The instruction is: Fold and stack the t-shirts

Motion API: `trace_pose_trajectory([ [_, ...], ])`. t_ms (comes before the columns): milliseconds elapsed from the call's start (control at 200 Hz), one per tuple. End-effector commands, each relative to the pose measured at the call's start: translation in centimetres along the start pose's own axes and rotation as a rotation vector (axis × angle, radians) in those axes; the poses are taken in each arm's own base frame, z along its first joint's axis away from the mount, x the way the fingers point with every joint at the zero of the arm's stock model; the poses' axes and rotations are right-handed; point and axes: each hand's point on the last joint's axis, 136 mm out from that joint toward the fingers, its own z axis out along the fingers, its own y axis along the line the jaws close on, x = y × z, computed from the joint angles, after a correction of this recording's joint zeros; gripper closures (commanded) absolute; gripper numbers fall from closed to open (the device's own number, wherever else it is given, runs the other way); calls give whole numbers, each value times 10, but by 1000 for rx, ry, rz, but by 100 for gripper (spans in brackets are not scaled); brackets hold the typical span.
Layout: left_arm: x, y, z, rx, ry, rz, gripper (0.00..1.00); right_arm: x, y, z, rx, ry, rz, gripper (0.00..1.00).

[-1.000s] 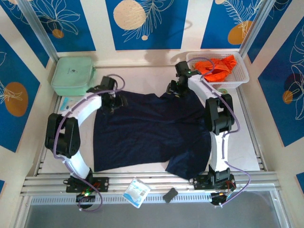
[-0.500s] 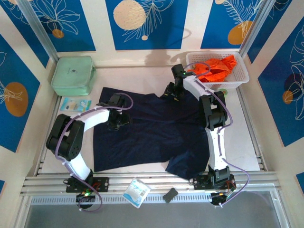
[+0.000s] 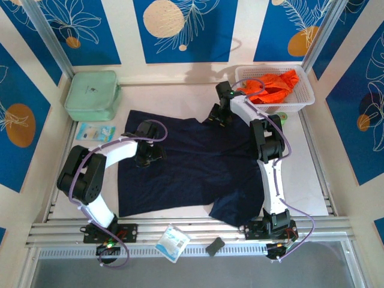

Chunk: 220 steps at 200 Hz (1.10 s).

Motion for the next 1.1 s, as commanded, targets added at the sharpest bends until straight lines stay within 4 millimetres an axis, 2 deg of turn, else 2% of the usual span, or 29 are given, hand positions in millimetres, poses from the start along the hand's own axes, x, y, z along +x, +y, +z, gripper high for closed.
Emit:
trace_pose_trajectory([
  [0, 4, 5, -1, -27, -4, 0, 39, -5, 6, 2, -18, -2, 15, 55],
  [70, 5, 5, 0, -29, -1, -1, 39, -8, 8, 2, -27, -10, 14, 66],
  [195, 6, 7, 2, -34, 2, 1, 40, -16, 18, -4, -59, -36, 10, 100],
  [500, 17, 16, 13, -58, 33, -7, 40, -43, 42, -23, -100, -117, -14, 100],
  [600, 23, 21, 17, -67, 46, -12, 41, -60, 56, -21, -135, -151, -35, 100],
  [740, 31, 29, 22, -90, 66, -20, 41, -94, 79, -19, -177, -252, -68, 100],
  [906, 37, 38, 26, -133, 82, -22, 41, -130, 78, -11, -138, -392, -58, 100],
  [1016, 37, 44, 29, -170, 90, -21, 41, -143, 72, -4, -116, -455, -44, 100],
  [1096, 34, 46, 32, -195, 93, -19, 41, -149, 75, 0, -120, -495, -52, 100],
])
